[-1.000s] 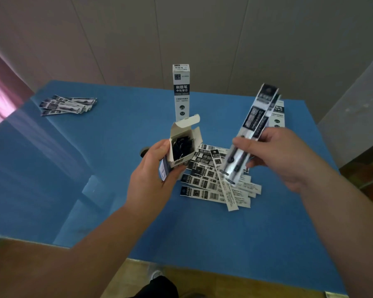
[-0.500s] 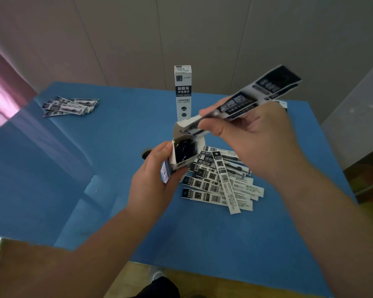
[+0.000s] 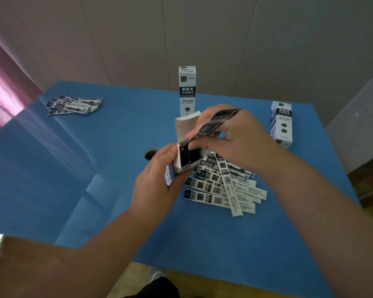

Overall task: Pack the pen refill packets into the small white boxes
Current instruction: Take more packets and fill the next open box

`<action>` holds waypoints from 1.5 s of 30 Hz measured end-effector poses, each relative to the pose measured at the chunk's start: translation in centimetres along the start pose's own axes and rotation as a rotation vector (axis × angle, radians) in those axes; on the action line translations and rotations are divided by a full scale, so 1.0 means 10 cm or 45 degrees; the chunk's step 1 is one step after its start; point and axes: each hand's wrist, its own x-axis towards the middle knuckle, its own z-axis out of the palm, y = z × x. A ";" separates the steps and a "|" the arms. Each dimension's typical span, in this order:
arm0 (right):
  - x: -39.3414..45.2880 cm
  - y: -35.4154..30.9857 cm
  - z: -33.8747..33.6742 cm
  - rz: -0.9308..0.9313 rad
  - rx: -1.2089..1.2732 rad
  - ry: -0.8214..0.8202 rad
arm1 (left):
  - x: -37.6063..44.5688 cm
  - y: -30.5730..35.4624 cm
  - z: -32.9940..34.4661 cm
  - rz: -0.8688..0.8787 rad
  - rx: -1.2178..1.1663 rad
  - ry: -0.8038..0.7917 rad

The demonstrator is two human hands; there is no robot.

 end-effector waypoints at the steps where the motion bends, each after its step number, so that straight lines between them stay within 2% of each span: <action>1: 0.02 0.01 0.02 0.057 0.036 -0.023 | 0.00 -0.01 0.01 0.013 0.008 0.001; 5: 0.03 0.02 0.03 0.166 0.036 -0.084 | 0.02 0.00 -0.01 -0.033 0.001 -0.020; 10: -0.01 -0.05 -0.08 -0.017 0.030 0.058 | 0.02 0.00 -0.03 -0.047 0.027 0.000; 13: 0.03 -0.04 -0.03 -0.024 -0.136 -0.059 | 0.01 0.01 0.00 0.001 0.028 0.010; 17: 0.05 -0.03 0.07 0.113 -0.384 -0.198 | 0.02 0.00 0.01 -0.028 0.009 0.031; 21: 0.03 -0.09 0.04 0.070 -0.510 -0.028 | 0.04 -0.01 0.01 -0.016 0.044 0.020; 24: 0.09 -0.14 0.08 0.102 -0.623 -0.113 | 0.01 -0.05 0.03 -0.022 0.047 0.044; 27: 0.17 -0.17 0.15 0.091 -0.668 -0.174 | 0.03 -0.06 0.01 -0.129 -0.020 0.079; 32: 0.13 -0.20 0.11 0.096 -0.567 -0.019 | 0.03 -0.08 -0.01 -0.146 -0.023 0.050; 34: 0.13 -0.22 0.12 0.124 -0.607 -0.093 | 0.01 -0.05 0.00 -0.129 -0.001 0.049; 37: 0.18 -0.26 0.14 0.124 -0.816 -0.346 | -0.01 -0.04 0.04 -0.047 0.022 0.045; 39: 0.19 -0.26 0.12 0.101 -0.865 -0.401 | -0.01 -0.03 0.04 -0.048 0.010 0.045; 41: 0.13 -0.21 0.09 0.101 -0.785 -0.343 | 0.00 -0.03 0.03 -0.062 0.010 0.044; 42: 0.08 -0.17 0.07 0.124 -0.677 -0.237 | 0.01 -0.04 0.02 -0.076 0.007 0.040; 45: -0.17 0.04 0.04 0.218 -0.228 0.302 | 0.01 -0.07 -0.01 -0.129 -0.012 0.015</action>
